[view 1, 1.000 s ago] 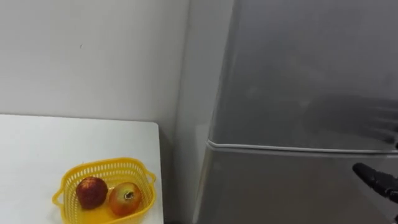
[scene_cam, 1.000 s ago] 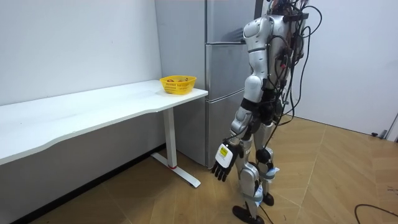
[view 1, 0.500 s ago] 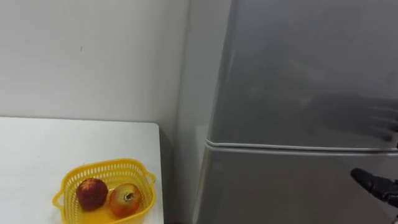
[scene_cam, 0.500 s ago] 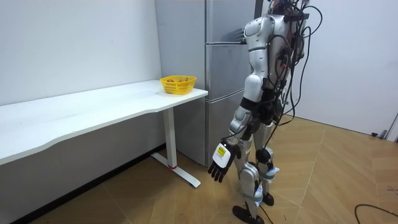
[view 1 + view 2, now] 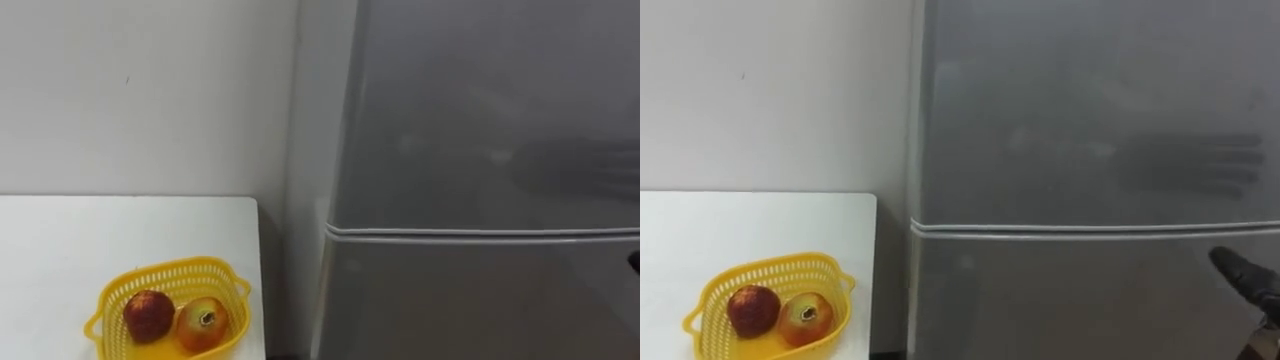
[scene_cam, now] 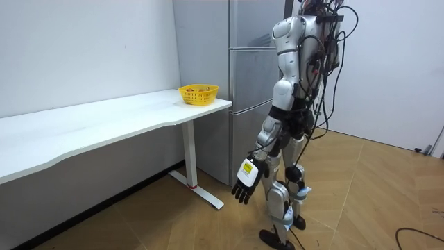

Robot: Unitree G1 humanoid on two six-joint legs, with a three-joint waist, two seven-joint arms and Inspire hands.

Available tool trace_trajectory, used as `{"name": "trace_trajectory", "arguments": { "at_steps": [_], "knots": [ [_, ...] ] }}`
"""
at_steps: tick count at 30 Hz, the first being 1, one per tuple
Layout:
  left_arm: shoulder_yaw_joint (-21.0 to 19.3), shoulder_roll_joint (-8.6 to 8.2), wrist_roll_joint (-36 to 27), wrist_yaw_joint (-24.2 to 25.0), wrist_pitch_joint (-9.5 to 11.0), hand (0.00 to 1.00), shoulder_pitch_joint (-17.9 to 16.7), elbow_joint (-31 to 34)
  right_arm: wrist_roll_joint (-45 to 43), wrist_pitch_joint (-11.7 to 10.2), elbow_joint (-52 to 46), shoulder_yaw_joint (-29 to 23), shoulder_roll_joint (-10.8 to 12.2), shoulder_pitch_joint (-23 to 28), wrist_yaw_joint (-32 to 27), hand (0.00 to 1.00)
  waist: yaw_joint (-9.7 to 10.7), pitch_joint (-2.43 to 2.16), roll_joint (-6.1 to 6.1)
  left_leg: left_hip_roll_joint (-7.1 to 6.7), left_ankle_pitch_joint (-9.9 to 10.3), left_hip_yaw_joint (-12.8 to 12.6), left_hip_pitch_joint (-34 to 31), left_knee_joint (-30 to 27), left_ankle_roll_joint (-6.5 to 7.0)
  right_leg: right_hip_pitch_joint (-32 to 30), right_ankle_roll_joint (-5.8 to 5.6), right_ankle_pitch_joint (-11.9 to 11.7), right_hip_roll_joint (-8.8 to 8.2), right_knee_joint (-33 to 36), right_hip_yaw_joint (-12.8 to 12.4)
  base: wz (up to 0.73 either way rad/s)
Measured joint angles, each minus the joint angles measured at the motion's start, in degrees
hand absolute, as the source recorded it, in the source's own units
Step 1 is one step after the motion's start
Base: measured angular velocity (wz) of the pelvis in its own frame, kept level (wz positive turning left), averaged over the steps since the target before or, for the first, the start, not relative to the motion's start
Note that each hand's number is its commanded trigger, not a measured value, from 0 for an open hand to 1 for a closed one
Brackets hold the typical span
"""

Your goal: Retrieve from the upper fridge

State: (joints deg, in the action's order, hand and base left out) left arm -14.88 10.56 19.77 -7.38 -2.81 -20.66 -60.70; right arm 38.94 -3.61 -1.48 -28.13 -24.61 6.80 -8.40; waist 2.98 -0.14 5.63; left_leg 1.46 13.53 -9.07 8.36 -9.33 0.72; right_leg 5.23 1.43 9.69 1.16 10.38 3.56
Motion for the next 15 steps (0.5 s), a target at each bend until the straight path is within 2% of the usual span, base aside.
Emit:
{"name": "trace_trajectory", "arguments": {
  "at_steps": [2,5,8,10,12,13,14,15],
  "knots": [
    [0.5,-0.02,0.0,-1.0,-0.9,0.0,0.0,0.8,-0.1,0.0,2.4,0.0,1.2,0.8,-3.9,0.0,0.2,0.03,0.19,-0.04,0.0,0.3,0.0,0.0,0.0,0.3,0.0,0.0,-0.12,-0.3,0.5,0.1],
    [0.6,-0.38,-0.1,-2.0,-2.1,0.0,0.0,1.5,-0.2,0.8,6.8,-0.1,4.9,2.3,-9.4,0.0,0.9,0.08,-0.05,-0.09,0.0,0.9,-0.1,0.1,0.0,0.7,-0.07,0.0,-0.2,-0.8,1.2,0.12],
    [2.2,-0.87,-0.2,-2.4,-3.3,0.0,-0.1,1.8,0.0,2.1,12.9,0.0,7.2,2.5,-13.9,0.0,1.2,-0.01,-0.89,-0.14,0.0,0.9,-0.2,0.2,0.0,0.6,-0.12,0.1,-0.24,-0.8,1.2,0.01],
    [2.6,-1.07,-0.6,-2.4,-3.3,0.0,0.1,1.8,1.3,2.2,15.4,0.0,8.7,2.8,-16.0,0.0,1.4,-0.08,-1.53,-0.14,0.0,0.9,-0.1,0.2,0.0,0.5,-0.13,0.1,-0.21,-0.8,1.1,0.0],
    [2.7,-1.07,-0.5,-2.4,-3.3,0.0,0.3,1.9,0.6,1.9,20.3,2.5,9.8,3.6,-18.4,0.0,1.1,0.13,-2.57,-0.08,0.0,0.9,0.0,0.3,0.0,0.5,-0.12,0.1,-0.12,-0.8,1.0,-0.02],
    [2.6,-1.1,-0.3,-2.4,-3.3,0.0,0.3,2.1,0.0,1.7,22.4,3.0,10.1,3.6,-18.5,0.0,1.1,-0.02,-2.89,-0.07,0.0,1.0,0.0,0.3,0.0,0.6,-0.12,0.1,-0.12,-0.9,1.0,0.0],
    [2.6,-1.28,0.1,-2.4,-3.2,0.0,0.3,2.7,-1.0,1.7,26.9,3.8,10.5,3.6,-18.6,0.0,1.1,0.0,-2.7,-0.09,0.0,1.1,0.0,0.3,0.0,0.6,-0.11,0.1,-0.13,-0.9,1.0,0.0],
    [2.6,-1.56,0.6,-2.4,-2.9,0.0,0.3,2.7,-1.1,1.7,31.6,4.5,10.9,3.6,-18.7,0.0,0.9,0.0,-3.12,-0.15,0.0,1.1,0.0,0.3,0.0,0.8,-0.17,0.2,-0.17,-1.0,1.0,0.04]
  ]
}}
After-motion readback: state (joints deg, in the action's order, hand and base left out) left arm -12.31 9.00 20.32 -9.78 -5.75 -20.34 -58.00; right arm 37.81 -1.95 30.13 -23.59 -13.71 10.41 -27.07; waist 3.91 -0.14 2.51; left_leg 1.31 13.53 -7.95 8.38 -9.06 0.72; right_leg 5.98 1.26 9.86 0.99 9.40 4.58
